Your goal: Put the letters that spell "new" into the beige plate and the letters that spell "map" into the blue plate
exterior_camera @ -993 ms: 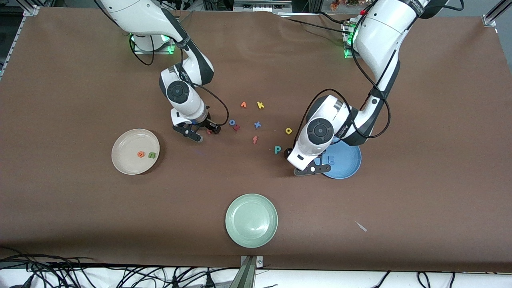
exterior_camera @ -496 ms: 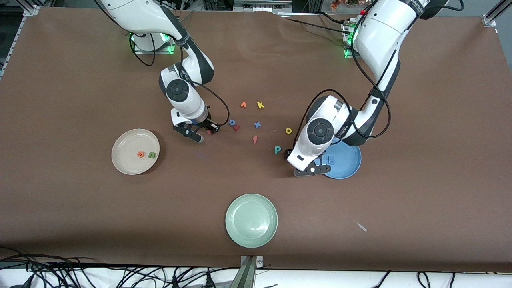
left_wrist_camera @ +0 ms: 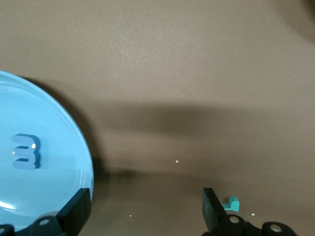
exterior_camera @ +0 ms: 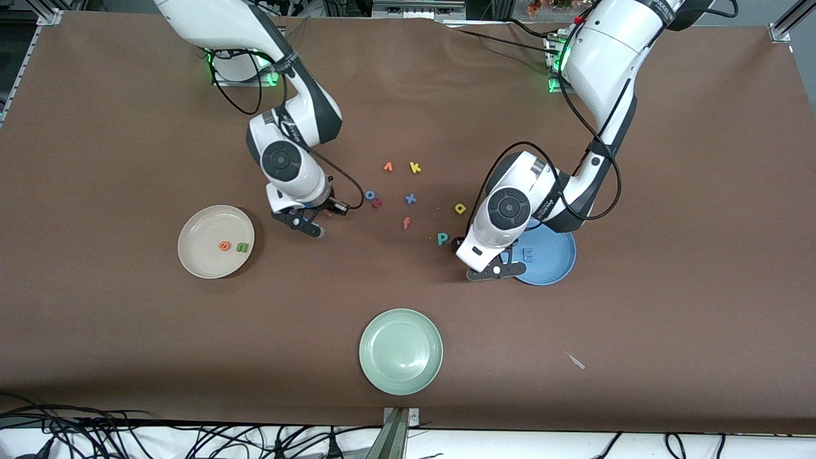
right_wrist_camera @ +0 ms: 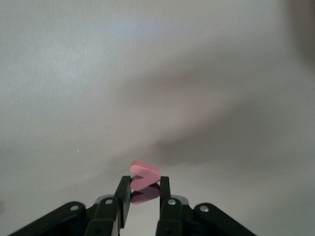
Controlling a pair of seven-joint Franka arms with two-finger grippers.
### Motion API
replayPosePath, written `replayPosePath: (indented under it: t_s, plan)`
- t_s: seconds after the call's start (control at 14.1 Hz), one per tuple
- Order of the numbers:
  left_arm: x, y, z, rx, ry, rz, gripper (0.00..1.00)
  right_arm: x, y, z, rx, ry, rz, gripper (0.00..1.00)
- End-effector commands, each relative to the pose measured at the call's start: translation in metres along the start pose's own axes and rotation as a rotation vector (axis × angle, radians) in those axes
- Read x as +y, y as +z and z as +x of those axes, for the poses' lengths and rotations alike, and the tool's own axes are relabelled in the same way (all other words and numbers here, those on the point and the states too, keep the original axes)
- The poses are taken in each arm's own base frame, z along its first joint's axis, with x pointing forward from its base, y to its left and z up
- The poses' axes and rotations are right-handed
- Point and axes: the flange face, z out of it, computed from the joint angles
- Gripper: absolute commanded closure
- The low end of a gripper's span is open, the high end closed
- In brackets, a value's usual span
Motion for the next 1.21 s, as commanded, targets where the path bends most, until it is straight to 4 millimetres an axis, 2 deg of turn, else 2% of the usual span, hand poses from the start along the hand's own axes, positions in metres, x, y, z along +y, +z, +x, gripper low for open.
replayPosePath:
  t_s: [0.0,0.07,0.14,0.28,0.43,0.5,0.57,0.64,0.71,0.78,0.92,0.99,1.13]
  plan:
    - [0.013,-0.001,-0.004,-0.003,0.001,-0.013,0.0,0.042,-0.03,0.044,-0.027,-0.138,-0.064,0.99]
    - [0.018,0.005,-0.008,-0.012,-0.009,-0.013,0.0,0.064,-0.035,0.063,-0.027,-0.182,-0.077,0.99]
    - [0.039,0.013,-0.026,-0.022,-0.01,-0.009,0.0,0.081,-0.037,0.078,-0.024,-0.236,-0.084,0.99]
    - [0.069,0.029,-0.043,-0.02,-0.029,-0.002,0.0,0.114,-0.039,0.103,-0.02,-0.3,-0.1,0.98]
    - [0.082,0.04,-0.049,-0.02,-0.016,-0.001,0.02,0.142,-0.035,0.125,-0.016,-0.308,-0.119,0.96]
    - [0.085,0.042,-0.052,-0.014,0.002,-0.001,0.08,0.151,-0.027,0.133,-0.017,-0.309,-0.139,0.95]
    - [0.085,0.049,-0.049,-0.008,0.0,-0.012,0.1,0.157,-0.02,0.14,-0.01,-0.305,-0.144,0.93]
    - [0.087,0.054,-0.047,0.012,-0.001,-0.036,0.11,0.162,-0.017,0.146,0.002,-0.291,-0.137,0.76]
    - [0.089,0.057,-0.045,0.031,0.004,-0.054,0.21,0.162,-0.015,0.148,0.007,-0.289,-0.137,0.34]
    - [0.088,0.057,-0.044,0.041,0.008,-0.05,0.43,0.159,-0.022,0.15,0.017,-0.292,-0.133,0.0]
    - [0.089,0.057,-0.044,0.058,0.026,-0.035,0.48,0.144,-0.04,0.144,0.024,-0.309,-0.117,0.0]
    - [0.089,0.055,-0.044,0.061,0.024,-0.036,0.61,0.134,-0.054,0.139,0.014,-0.32,-0.112,0.0]
    - [0.089,0.055,-0.047,0.054,0.02,-0.033,0.72,0.113,-0.088,0.13,-0.046,-0.346,-0.131,0.0]
